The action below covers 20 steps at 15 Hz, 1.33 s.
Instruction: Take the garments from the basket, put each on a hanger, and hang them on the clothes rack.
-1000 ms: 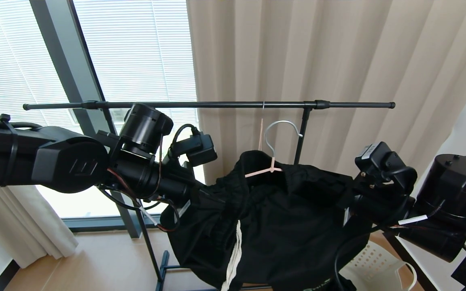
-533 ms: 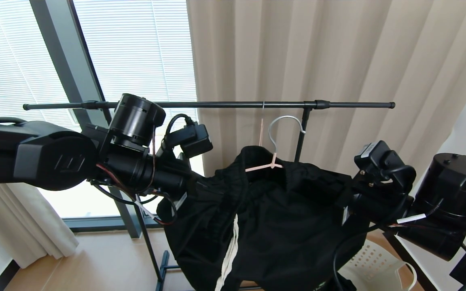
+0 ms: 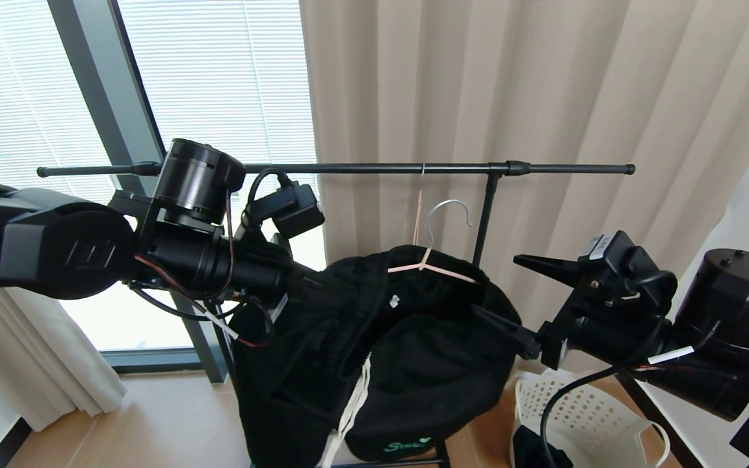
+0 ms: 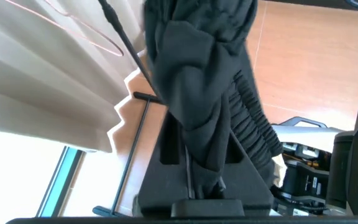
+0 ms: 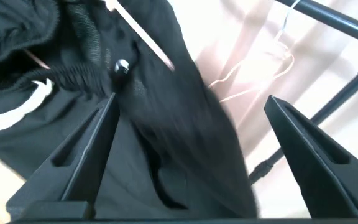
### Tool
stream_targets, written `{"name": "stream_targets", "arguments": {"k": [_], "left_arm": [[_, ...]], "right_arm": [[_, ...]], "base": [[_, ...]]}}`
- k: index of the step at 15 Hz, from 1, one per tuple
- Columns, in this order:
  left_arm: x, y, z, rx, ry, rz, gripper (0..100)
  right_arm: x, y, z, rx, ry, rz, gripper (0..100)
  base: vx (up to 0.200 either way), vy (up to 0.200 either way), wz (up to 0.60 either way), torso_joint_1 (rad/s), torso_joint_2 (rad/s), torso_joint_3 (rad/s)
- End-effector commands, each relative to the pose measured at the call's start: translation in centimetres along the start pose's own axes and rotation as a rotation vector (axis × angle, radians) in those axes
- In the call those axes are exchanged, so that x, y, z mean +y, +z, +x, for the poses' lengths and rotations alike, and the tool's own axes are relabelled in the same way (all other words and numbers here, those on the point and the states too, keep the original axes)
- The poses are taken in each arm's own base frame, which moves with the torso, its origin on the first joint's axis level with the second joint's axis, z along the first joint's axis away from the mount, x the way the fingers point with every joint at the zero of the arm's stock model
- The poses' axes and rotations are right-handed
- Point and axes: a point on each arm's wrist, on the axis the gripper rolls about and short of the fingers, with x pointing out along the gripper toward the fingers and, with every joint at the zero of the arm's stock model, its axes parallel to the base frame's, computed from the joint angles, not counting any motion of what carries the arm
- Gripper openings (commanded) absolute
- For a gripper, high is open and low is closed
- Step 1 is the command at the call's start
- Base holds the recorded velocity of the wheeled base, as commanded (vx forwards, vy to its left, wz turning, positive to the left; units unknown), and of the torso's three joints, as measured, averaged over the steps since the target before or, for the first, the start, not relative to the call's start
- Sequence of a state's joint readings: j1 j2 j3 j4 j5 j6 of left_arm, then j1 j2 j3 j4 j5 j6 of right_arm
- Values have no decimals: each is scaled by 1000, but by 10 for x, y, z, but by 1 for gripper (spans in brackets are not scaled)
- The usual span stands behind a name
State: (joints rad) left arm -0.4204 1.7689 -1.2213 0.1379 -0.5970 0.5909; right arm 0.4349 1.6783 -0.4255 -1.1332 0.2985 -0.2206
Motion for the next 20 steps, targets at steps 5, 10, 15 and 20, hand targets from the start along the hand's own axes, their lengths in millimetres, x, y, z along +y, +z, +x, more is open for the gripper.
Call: {"name": "stream_targets", "arguments": {"k": [5, 10, 15, 20], "left_arm": [[-1, -1, -22, -18, 43, -5, 0], [1, -14, -19, -80, 94, 36, 0], [-9, -16, -27, -223, 105, 54, 0], [-15, -13, -37, -295, 142, 59, 0]], "right_arm": [[-12, -8, -8, 4, 67, 15, 100], [-14, -13, -9, 0, 141, 26, 100], [-31, -28, -1, 31, 142, 54, 100], [-55, -51, 12, 85, 84, 89, 100]], "base": [[0, 0, 0, 0, 0, 0], [0, 0, 0, 0, 0, 0], [0, 0, 0, 0, 0, 0], [0, 0, 0, 0, 0, 0]]}}
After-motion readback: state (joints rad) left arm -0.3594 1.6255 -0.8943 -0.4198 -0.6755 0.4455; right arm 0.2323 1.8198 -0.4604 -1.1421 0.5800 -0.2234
